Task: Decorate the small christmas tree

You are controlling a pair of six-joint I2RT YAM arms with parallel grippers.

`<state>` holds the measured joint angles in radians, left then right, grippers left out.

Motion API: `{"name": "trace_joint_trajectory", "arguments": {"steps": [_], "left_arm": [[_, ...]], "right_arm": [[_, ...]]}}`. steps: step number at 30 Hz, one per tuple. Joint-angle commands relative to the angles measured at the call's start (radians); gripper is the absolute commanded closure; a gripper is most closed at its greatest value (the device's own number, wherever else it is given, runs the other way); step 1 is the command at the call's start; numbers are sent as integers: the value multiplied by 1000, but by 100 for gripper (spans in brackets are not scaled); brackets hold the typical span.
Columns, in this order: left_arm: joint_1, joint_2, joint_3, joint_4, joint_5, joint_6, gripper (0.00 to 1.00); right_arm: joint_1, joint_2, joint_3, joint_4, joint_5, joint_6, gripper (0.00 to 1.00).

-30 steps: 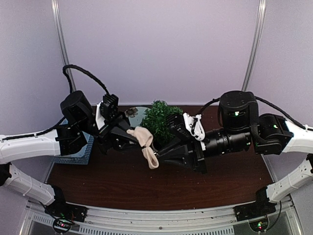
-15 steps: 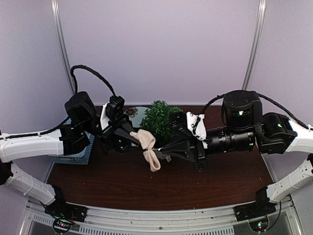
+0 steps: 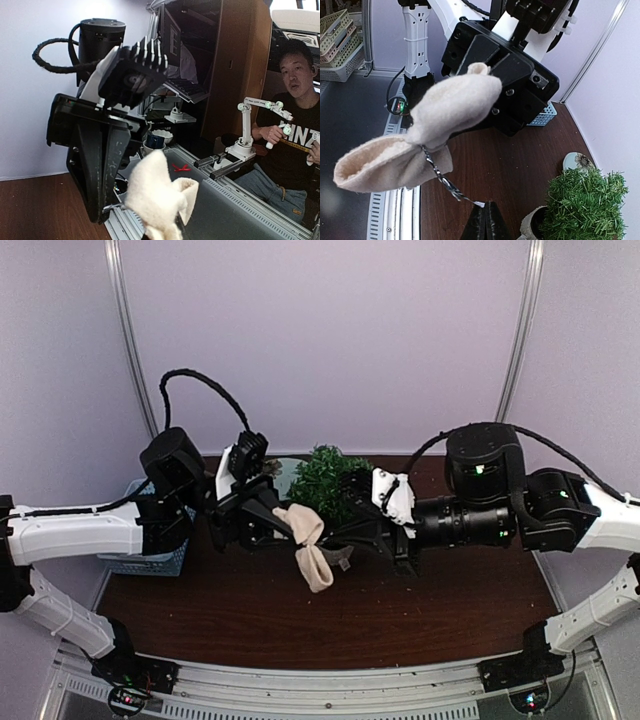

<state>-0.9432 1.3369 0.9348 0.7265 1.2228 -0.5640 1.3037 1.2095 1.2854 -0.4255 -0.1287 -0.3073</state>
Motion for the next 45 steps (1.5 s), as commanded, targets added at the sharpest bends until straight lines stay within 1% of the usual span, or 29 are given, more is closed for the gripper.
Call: {"name": "trace_joint_trajectory", "arguments": {"steps": [1, 3, 10, 11, 12, 15, 19, 22, 25, 31, 36, 42, 45], "left_arm": [[5, 10, 36, 68, 30, -51, 100], [4, 13, 35, 80, 25, -66, 100], [22, 41, 25, 233, 10, -181, 100], [27, 45, 25, 248, 2, -203, 100], [34, 49, 23, 251, -9, -213, 100], [73, 52, 7, 270, -42, -254, 100], [153, 51, -26, 377, -90, -370, 100], [193, 57, -47, 372, -145, -386, 100], [237, 75, -66, 356, -215, -387, 100], [333, 160, -83, 416, -357, -445, 100], [397, 256, -81, 478, -435, -503, 100], [409, 407, -26, 653, -448, -649, 100], [409, 432, -8, 685, -437, -683, 100]], "right_arm": [[-15, 6, 21, 2, 37, -10, 100], [-20, 7, 19, 6, 40, -14, 100], [-34, 24, 5, 24, 47, -21, 100], [-35, 21, 4, 26, 53, -21, 98], [-36, 16, 1, 30, 58, -20, 96], [-40, -8, -16, 38, 97, -14, 81], [-56, -57, -55, 28, 164, 7, 62], [-81, -101, -101, 20, 209, 33, 46], [-134, -139, -134, 2, 219, 79, 39], [-253, -215, -188, 25, 146, 174, 36], [-295, -238, -199, 31, 132, 199, 36], [-309, -233, -198, 24, 104, 200, 36], [-314, -230, -196, 22, 97, 201, 36]]}}
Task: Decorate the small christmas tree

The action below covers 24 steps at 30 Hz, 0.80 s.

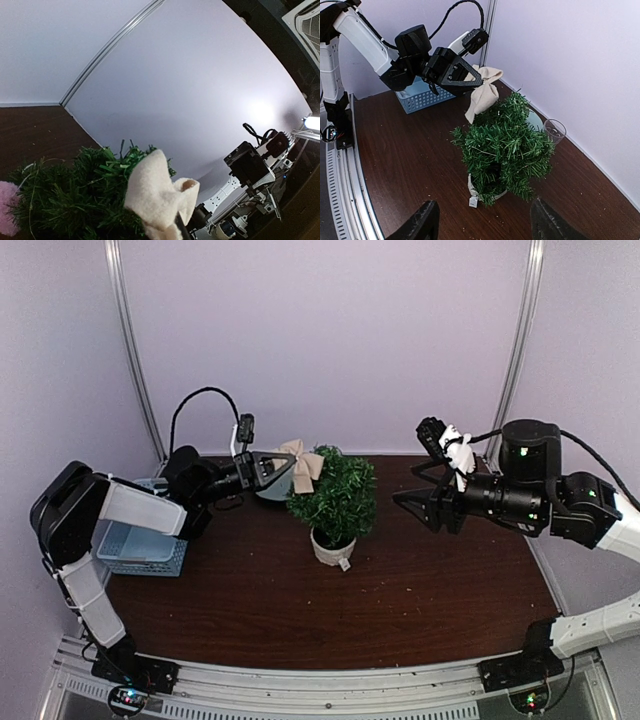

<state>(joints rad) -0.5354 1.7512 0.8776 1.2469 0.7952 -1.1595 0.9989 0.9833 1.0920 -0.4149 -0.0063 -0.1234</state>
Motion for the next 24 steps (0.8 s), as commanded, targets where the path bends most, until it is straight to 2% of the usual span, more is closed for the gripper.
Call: {"name": "trace_joint_trajectory", "arguments": {"steps": [1, 9, 16, 21, 24], "left_arm": [[2, 18, 52, 165, -10, -87, 100], [2, 1, 42, 20, -22, -9, 100], [-2, 3, 35, -32, -2, 19, 100], [-13, -20, 44, -192, -8, 122, 100], [-15, -31, 43, -237, -23, 160, 100]], "right_arm": [[-11, -2, -3, 11, -28, 16, 36], [-14, 6, -4, 18, -42, 17, 36], [-17, 6, -4, 14, -49, 15, 36], [-17, 7, -5, 17, -57, 18, 36], [-17, 6, -3, 15, -63, 18, 35]]}}
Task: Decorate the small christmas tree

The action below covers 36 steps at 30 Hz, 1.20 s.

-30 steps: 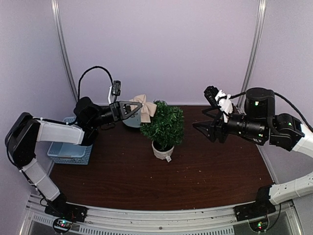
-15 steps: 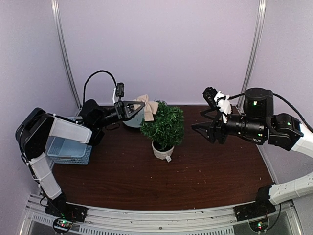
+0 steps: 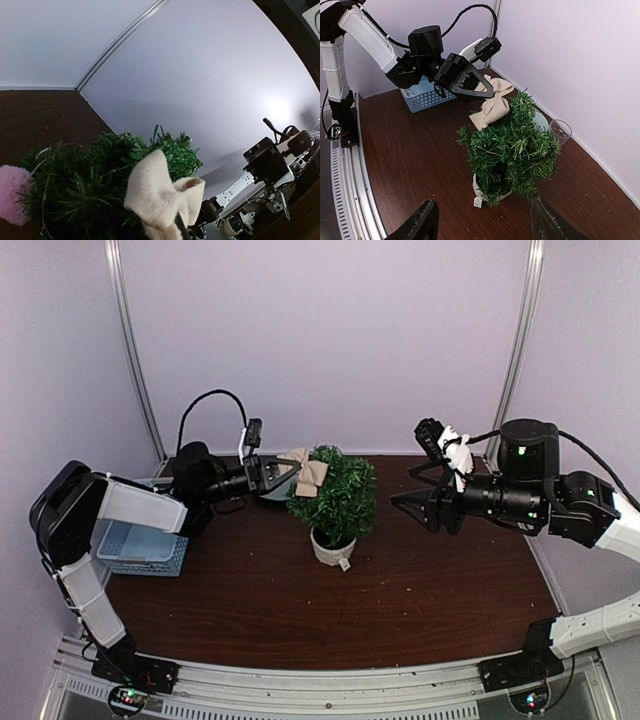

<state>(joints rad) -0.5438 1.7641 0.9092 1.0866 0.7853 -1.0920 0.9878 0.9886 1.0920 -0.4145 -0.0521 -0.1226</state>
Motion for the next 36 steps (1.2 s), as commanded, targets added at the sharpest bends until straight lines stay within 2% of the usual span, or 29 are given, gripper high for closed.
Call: {"name": "trace_joint_trajectory", "arguments": {"steps": [1, 4, 10, 16, 20, 21, 22, 24, 25, 28, 33, 36], "left_arm": [[-7, -44, 11, -76, -12, 93, 100], [-7, -45, 7, -58, -12, 89, 97], [-8, -81, -1, -87, -25, 110, 73], [-8, -164, -9, -230, -72, 193, 57], [-8, -215, -4, -379, -126, 270, 51], [-8, -218, 0, -414, -133, 286, 51], [-8, -221, 2, -434, -136, 295, 57], [-8, -212, -1, -425, -125, 291, 79], [-8, -203, 0, -416, -119, 282, 86], [-9, -185, -10, -338, -95, 240, 100], [-14, -176, -21, -144, -67, 123, 100], [-24, -196, -13, -130, -76, 93, 100]], "right_arm": [[-6, 1, -3, 14, -17, 17, 35], [-6, 2, -2, 14, -22, 20, 35], [-6, 3, -1, 16, -30, 22, 34], [-6, 5, 2, 17, -34, 24, 33], [-8, 6, 3, 18, -37, 26, 33], [-8, 5, 4, 19, -37, 26, 33], [-7, 5, 5, 19, -36, 26, 33], [-7, 6, 4, 22, -36, 27, 33], [-7, 7, 4, 23, -35, 26, 33], [-8, 9, 5, 25, -37, 26, 33], [-8, 12, 6, 26, -39, 28, 33], [-8, 14, 9, 28, -38, 26, 33]]}}
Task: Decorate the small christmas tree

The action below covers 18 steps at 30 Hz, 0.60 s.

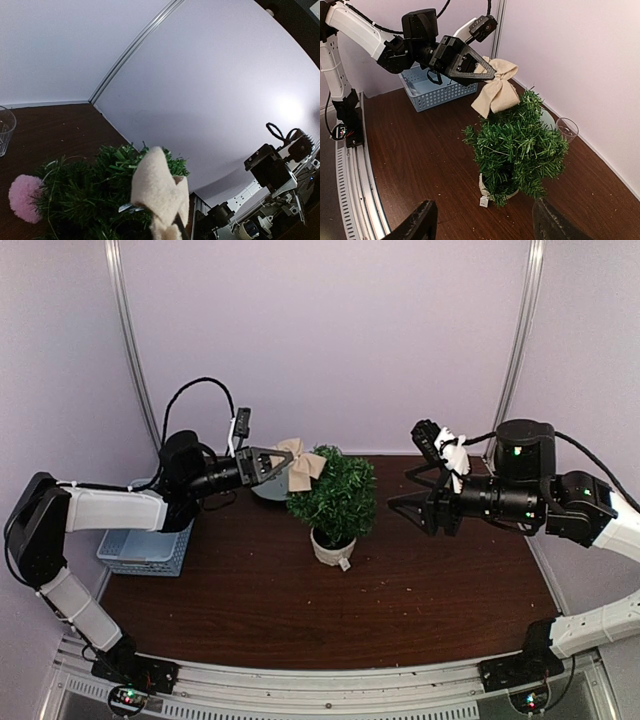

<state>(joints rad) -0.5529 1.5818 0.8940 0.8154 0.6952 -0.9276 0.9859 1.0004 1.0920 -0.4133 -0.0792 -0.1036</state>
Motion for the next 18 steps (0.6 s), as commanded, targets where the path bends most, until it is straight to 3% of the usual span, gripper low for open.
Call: {"name": "trace_joint_trajectory", "arguments": {"steps": [1, 13, 18], "left_arm": [[-18, -23, 6, 137, 15, -73, 100], [-36, -13, 32, 116, 2, -200, 100], [-36, 31, 47, 77, -16, -188, 100]], "right_arm": [[-6, 4, 9, 28, -11, 7, 33], [-6, 7, 12, 35, -1, 11, 33], [-6, 11, 8, 45, 2, 11, 33]]}}
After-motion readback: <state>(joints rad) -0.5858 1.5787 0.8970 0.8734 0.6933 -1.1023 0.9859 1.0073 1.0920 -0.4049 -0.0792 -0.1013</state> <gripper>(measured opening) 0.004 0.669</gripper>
